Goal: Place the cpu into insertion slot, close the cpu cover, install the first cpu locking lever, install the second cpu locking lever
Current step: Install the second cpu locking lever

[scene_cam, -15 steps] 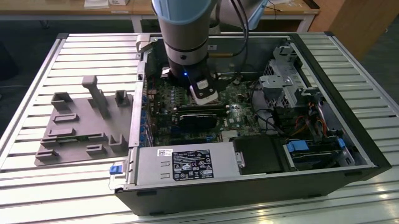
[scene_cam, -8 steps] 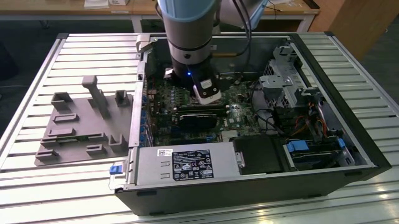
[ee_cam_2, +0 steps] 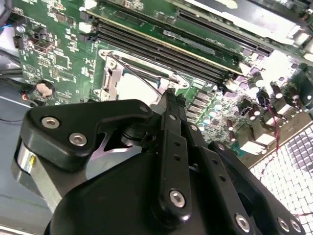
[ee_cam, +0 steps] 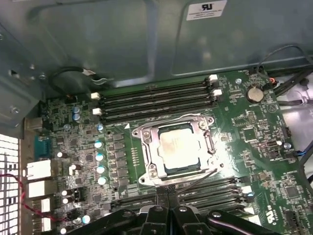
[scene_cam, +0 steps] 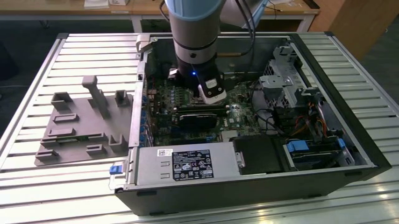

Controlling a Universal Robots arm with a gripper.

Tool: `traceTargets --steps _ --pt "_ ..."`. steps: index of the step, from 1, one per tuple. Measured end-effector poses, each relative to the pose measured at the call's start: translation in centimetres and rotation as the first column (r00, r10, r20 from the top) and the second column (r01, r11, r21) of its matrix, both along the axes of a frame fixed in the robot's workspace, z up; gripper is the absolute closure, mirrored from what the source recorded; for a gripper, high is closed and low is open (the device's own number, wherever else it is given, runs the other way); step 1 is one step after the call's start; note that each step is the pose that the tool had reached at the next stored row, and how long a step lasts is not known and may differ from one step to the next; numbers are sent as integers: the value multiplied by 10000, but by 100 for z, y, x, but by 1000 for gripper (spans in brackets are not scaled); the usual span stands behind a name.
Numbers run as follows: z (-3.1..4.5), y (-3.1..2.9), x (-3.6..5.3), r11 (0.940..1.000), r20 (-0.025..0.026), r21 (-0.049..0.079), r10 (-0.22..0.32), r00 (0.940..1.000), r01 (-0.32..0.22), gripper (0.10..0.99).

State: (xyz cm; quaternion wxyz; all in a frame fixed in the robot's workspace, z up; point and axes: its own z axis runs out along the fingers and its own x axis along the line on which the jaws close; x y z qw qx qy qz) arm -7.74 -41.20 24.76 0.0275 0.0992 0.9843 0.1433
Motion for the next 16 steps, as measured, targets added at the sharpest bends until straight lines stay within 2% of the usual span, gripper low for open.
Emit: traceTargets --steps 4,8,16 --pt "0 0 66 10000 0 -4 -1 10000 1 984" --pt "-15 0 85 10000 0 -4 -2 10000 2 984" --pt "-115 0 120 10000 -19 -5 -3 10000 3 984"
